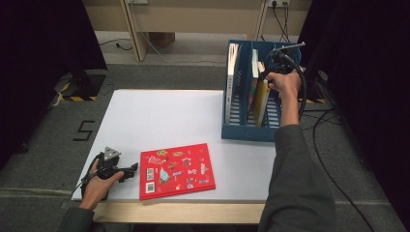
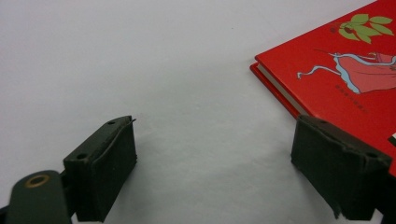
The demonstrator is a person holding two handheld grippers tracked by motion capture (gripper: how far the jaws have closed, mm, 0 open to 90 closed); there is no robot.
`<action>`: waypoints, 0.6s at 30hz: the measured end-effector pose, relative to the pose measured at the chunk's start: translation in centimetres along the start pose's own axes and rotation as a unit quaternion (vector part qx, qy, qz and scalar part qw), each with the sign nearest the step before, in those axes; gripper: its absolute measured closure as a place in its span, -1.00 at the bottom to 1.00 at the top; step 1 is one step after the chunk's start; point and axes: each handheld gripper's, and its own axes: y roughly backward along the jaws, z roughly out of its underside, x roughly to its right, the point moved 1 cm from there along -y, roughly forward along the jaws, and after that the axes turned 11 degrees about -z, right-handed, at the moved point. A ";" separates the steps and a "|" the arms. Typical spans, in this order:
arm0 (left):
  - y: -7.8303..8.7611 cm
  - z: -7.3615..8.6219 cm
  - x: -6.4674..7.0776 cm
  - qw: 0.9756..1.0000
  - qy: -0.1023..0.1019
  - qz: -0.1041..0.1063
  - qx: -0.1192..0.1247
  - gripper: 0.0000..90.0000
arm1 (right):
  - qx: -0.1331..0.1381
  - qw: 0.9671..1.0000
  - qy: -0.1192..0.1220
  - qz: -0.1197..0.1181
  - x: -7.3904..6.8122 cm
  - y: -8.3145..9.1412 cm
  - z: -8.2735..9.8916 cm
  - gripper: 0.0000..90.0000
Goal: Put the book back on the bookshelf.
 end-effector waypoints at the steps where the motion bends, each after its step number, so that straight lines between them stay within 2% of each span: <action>1: 0.0 0.0 0.0 1.000 0.000 0.000 0.000 -0.71 | -0.003 1.000 0.003 -0.005 0.0 0.2 0.2 0.22; 5: 0.0 0.0 0.0 1.000 0.000 -0.001 0.000 -0.71 | 0.009 1.000 0.017 -0.024 0.0 1.6 1.6 0.14; 10: 0.0 0.0 0.0 1.000 0.000 -0.001 0.000 -0.71 | 0.014 0.998 0.037 -0.051 -0.5 2.5 3.2 0.08; 13: 0.0 0.0 0.0 1.000 0.000 -0.001 0.000 -0.71 | 0.010 0.997 0.054 -0.053 -0.6 2.6 4.2 0.08; 18: 0.0 0.0 0.0 1.000 0.001 -0.001 0.001 -0.71 | 0.000 0.996 0.061 -0.058 0.0 2.3 5.6 0.15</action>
